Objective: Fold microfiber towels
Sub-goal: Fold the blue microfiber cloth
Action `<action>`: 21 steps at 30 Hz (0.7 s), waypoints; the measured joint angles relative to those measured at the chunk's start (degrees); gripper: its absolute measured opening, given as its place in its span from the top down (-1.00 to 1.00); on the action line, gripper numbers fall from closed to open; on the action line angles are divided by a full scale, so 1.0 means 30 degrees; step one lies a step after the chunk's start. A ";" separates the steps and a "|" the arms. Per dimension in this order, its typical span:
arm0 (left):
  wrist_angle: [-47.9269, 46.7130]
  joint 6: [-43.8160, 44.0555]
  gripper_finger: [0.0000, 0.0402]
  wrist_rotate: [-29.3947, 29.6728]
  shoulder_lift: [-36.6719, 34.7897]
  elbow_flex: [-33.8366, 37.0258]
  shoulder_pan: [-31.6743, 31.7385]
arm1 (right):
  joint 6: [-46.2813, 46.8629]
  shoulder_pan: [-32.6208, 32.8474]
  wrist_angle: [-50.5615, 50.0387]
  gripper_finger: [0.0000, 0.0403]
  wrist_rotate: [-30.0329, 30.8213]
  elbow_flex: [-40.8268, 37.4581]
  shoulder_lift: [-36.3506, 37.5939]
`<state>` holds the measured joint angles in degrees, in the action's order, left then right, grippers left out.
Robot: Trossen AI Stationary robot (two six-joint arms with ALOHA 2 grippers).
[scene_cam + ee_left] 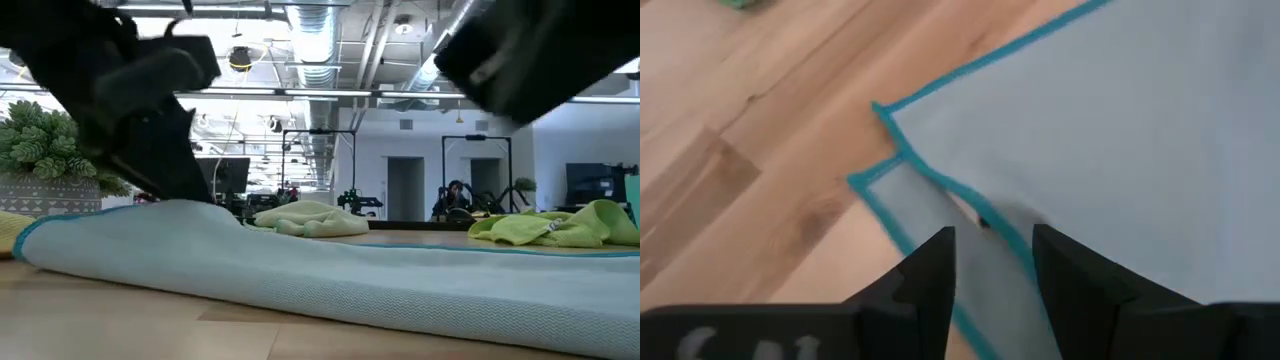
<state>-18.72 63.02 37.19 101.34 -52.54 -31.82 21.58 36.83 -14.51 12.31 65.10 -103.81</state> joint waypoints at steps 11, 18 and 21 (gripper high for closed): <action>-0.0287 -0.3316 0.36 -0.0620 -0.0015 0.1559 0.3851 | 0.4277 -0.1514 -0.4873 0.88 0.2913 0.0092 -0.2626; -0.2781 -0.7366 0.36 0.1369 -0.0625 -0.1043 0.5256 | 0.5124 -0.1545 -0.5895 0.90 0.2905 -0.0042 -0.1543; -0.3460 -0.8021 0.36 0.2056 -0.0656 -0.2033 0.5200 | 0.3197 -0.1106 -0.4544 0.91 0.1743 0.0106 -0.0282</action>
<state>-29.10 38.96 43.36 99.37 -58.63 -16.22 31.17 33.51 -28.14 17.54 65.42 -104.65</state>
